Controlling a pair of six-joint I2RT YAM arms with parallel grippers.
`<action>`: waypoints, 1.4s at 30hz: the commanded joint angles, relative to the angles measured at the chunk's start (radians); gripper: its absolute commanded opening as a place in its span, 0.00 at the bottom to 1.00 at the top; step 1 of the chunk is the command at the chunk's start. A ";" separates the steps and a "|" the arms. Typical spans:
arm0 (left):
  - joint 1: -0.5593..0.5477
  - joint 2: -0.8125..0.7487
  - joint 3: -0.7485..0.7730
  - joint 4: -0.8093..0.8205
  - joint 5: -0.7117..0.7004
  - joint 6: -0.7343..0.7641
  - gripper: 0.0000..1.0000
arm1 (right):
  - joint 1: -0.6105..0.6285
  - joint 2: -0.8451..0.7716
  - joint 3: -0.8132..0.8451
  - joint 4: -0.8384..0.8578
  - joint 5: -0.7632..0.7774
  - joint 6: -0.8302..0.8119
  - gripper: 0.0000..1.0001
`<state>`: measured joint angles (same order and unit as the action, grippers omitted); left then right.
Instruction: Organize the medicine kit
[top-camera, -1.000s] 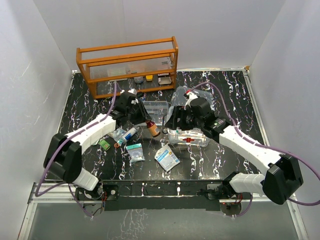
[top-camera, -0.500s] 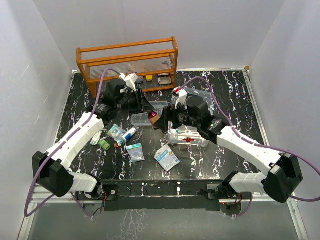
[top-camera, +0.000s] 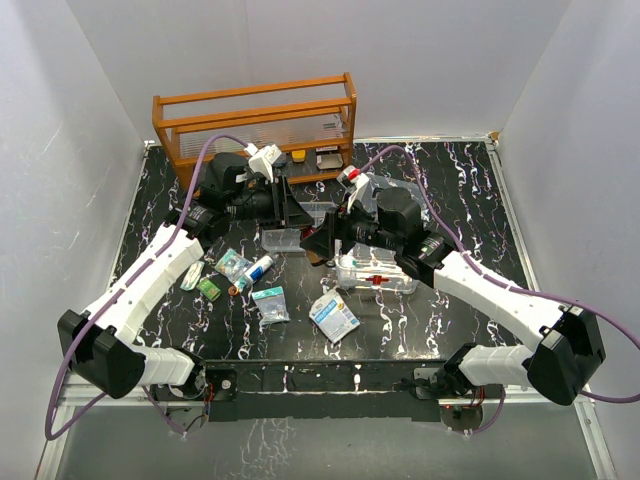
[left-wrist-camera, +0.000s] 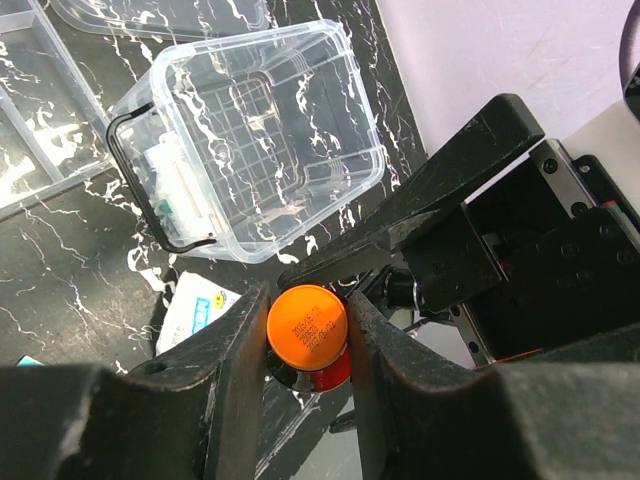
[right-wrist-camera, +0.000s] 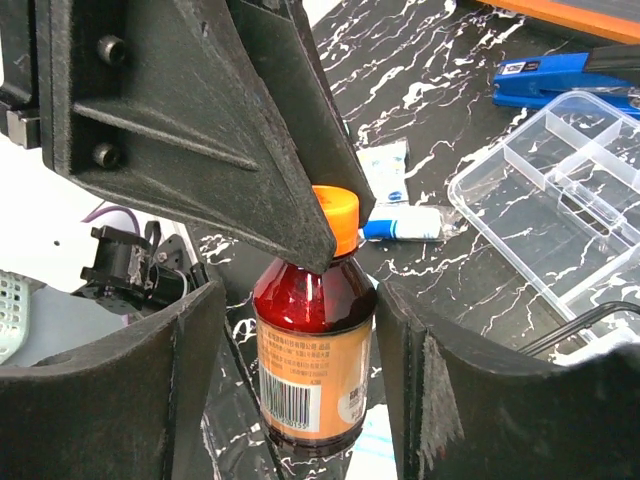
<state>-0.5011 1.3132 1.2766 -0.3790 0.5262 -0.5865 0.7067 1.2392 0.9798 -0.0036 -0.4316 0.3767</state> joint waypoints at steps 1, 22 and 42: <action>0.005 -0.055 0.043 0.002 0.066 -0.007 0.08 | 0.003 -0.018 -0.002 0.084 -0.018 0.032 0.58; 0.004 -0.072 0.091 -0.116 -0.255 -0.024 0.67 | 0.004 -0.055 -0.024 0.032 0.227 0.114 0.27; 0.006 -0.293 -0.309 0.166 -0.757 0.188 0.78 | -0.179 -0.016 -0.024 -0.324 0.652 0.211 0.27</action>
<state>-0.4984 1.0130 1.0248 -0.3161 -0.2089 -0.4362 0.5404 1.2049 0.9463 -0.3336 0.1974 0.5674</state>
